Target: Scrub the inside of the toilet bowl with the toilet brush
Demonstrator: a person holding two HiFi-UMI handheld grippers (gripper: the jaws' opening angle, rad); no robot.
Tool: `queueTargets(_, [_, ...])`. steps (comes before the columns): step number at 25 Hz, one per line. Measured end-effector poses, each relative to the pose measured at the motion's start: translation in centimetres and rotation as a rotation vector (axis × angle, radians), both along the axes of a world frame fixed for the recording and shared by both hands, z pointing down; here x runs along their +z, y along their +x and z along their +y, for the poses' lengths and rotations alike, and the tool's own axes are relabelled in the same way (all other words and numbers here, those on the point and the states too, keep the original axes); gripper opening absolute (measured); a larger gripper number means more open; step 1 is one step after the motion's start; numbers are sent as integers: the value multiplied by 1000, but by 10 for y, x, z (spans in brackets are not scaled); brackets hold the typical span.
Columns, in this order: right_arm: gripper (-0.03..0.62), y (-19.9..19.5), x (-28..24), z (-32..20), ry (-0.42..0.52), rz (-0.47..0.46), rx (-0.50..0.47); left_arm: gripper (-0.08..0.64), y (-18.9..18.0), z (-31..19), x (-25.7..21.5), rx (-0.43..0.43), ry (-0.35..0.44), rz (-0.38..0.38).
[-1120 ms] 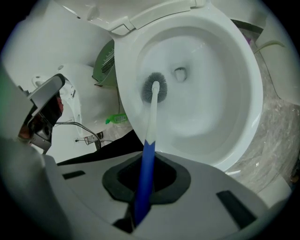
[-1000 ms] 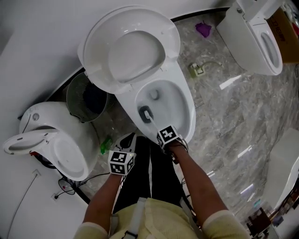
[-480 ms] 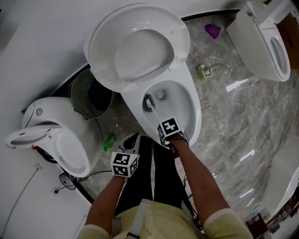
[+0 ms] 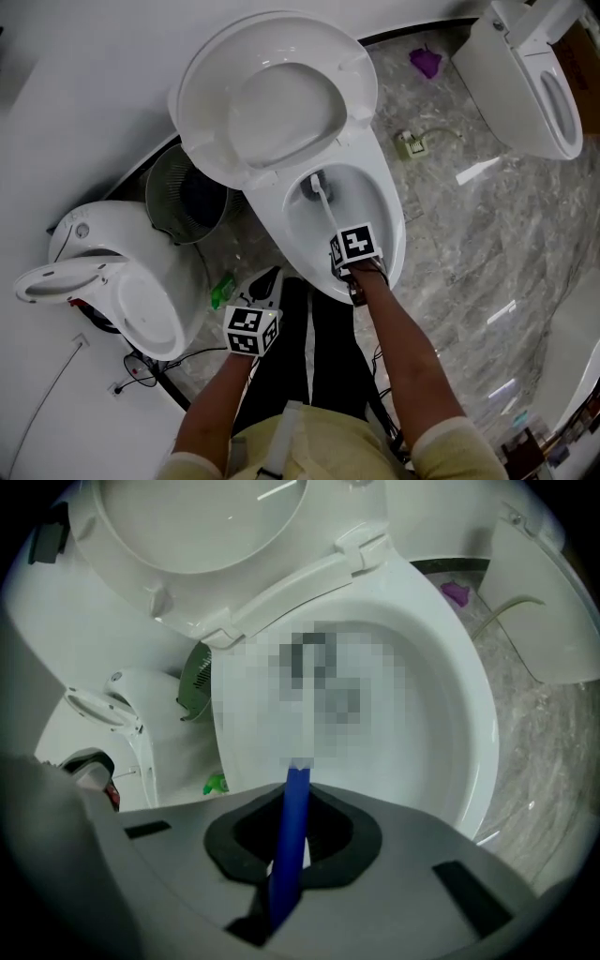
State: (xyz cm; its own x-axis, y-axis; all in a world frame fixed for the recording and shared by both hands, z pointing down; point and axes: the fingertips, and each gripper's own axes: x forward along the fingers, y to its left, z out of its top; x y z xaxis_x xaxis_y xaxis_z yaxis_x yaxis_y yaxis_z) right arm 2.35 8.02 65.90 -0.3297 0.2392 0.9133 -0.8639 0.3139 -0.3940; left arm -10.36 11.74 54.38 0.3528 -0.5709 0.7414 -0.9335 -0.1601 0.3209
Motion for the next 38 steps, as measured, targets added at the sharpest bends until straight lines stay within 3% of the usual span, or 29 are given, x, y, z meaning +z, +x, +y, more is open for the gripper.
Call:
queueTargets(4, [32, 19, -2, -7, 25, 25, 95, 15, 3, -1, -3, 16, 12, 3])
queueTargets(12, [32, 56, -11, 19, 25, 91, 185, 15, 12, 3, -11, 70, 34, 15])
queueTargets(31, [32, 82, -111, 86, 119, 42, 207, 15, 41, 11, -74, 238, 114, 36])
queueTargets(38, [32, 88, -155, 94, 174, 14, 218, 15, 37, 4, -104, 236, 152, 43])
